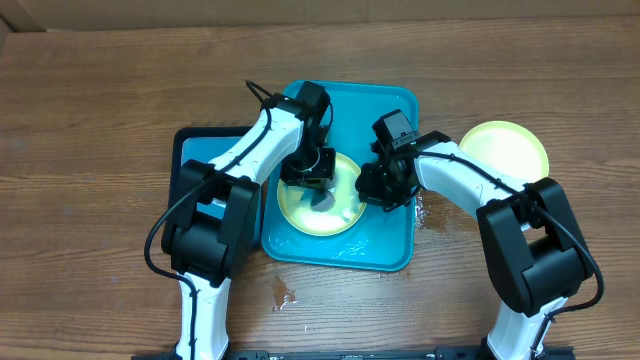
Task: Clean dirty plates on tray and stack at the side
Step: 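Scrub the held plate with the sponge using the left gripper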
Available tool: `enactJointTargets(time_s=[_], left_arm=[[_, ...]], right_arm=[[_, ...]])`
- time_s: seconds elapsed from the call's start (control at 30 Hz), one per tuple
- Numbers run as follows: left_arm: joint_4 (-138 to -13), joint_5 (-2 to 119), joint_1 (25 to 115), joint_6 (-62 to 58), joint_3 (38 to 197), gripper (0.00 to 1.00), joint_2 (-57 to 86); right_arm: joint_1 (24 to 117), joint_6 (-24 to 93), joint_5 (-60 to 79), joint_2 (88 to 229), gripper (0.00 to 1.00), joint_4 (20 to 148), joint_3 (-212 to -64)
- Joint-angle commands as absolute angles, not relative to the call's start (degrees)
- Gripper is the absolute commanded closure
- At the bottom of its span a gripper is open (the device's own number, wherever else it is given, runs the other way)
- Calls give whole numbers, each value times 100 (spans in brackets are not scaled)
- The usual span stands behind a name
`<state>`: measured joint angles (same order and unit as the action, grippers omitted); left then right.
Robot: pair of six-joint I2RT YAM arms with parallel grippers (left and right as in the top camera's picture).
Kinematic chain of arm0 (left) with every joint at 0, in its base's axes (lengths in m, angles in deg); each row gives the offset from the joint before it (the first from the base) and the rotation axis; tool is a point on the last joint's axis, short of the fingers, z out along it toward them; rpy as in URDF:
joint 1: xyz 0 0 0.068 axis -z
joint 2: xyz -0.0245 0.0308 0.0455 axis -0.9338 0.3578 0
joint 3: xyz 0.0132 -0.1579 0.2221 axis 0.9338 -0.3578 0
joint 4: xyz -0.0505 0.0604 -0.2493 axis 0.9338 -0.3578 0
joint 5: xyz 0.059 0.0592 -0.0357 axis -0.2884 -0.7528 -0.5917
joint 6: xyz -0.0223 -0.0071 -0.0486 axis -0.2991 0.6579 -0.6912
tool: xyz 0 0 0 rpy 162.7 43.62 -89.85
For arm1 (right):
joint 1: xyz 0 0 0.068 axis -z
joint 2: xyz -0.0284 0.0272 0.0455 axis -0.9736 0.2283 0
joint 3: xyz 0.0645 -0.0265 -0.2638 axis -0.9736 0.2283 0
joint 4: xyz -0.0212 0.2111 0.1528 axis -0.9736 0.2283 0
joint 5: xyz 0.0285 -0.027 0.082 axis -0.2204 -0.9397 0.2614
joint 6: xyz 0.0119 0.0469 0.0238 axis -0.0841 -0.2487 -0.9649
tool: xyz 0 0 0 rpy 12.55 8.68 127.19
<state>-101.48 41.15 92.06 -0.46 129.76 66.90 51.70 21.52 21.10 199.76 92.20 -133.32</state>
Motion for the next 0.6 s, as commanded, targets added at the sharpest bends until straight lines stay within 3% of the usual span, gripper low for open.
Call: enactJointTargets(time_s=[0.0,0.1,0.23,0.5,0.57], left_arm=[[-10426,1798,9077,-224,12906,96,6784],[-10524,1348,9079,-221,12906,96,6784],[-10377,1816,9069,-230,12906,96,6784],[-9007,6178,9215,-156,12696,96,6823],[-8694,6747,9342,-158,12585,96,6823]], right_arm=[[5098,2133,1954,20212,96,9310,-13251],[5098,2133,1954,20212,96,9307,-13251],[5098,2133,1954,20212,96,9296,-13251],[5098,2133,1954,20212,96,9299,-13251],[5098,2133,1952,20212,96,9299,-13251]])
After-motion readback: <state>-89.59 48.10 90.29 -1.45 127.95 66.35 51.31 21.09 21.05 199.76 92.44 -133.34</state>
